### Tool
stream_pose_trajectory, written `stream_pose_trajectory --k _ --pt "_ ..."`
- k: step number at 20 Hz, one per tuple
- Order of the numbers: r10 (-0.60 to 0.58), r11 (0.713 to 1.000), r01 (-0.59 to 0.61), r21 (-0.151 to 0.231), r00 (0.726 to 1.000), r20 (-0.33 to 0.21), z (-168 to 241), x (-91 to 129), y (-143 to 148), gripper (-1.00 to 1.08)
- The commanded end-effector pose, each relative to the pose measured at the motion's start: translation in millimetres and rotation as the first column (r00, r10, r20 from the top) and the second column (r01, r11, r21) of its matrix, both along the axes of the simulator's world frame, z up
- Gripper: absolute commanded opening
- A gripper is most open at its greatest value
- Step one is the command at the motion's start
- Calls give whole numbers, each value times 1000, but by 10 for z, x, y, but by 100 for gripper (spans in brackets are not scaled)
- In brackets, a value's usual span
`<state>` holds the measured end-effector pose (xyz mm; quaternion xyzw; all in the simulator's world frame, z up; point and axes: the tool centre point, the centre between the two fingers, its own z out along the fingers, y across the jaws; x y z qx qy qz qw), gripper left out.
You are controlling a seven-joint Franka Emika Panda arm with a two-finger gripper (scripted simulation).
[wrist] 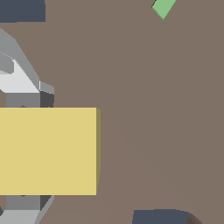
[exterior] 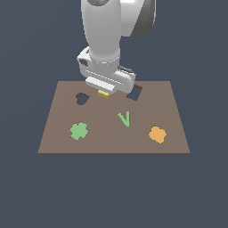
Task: Insert a designated object into the corresponding slot on a board.
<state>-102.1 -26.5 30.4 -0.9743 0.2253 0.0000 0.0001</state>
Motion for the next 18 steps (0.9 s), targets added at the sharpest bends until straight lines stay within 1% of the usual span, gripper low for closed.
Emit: stream_pose_trajectory --k 1,5,9,12,18 --pt "0 1000 0 0 1000 0 -2 1 -4 -100" --pt "1 1000 -1 0 1000 0 3 3 32 -100" --pt "5 1000 -5 0 1000 0 17 14 185 -100" --pt "10 1000 -10 0 1000 0 35 29 382 -100" --pt "23 1000 -23 0 1000 0 78 69 866 -100"
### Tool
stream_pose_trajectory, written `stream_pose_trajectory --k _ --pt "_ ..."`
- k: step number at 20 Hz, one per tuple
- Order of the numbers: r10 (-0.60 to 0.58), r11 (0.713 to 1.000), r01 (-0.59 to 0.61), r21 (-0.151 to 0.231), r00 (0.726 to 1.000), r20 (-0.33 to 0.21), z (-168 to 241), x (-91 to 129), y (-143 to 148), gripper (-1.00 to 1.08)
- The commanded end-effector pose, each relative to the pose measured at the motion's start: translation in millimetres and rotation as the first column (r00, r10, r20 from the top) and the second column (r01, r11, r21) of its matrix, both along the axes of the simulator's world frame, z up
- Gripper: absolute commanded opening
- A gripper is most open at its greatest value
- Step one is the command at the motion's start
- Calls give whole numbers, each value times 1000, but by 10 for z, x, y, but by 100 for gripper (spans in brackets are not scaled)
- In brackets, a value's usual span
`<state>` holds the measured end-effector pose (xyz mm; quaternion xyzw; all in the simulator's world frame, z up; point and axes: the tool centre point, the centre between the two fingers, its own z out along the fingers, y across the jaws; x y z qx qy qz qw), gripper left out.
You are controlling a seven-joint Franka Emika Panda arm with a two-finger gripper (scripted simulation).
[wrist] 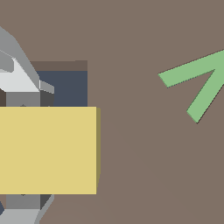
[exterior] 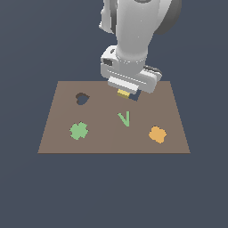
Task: Insert a designated object into the corresponding slot on a board.
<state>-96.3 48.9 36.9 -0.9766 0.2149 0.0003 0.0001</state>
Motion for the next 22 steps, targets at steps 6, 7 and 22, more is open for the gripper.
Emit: stream_pose_trajectory --k 6,7,22 --pt "9 1000 -9 0 1000 0 34 37 353 -100" --pt "9 1000 -9 0 1000 0 35 39 366 -100" --pt "9 1000 -9 0 1000 -1 -65 48 362 100"
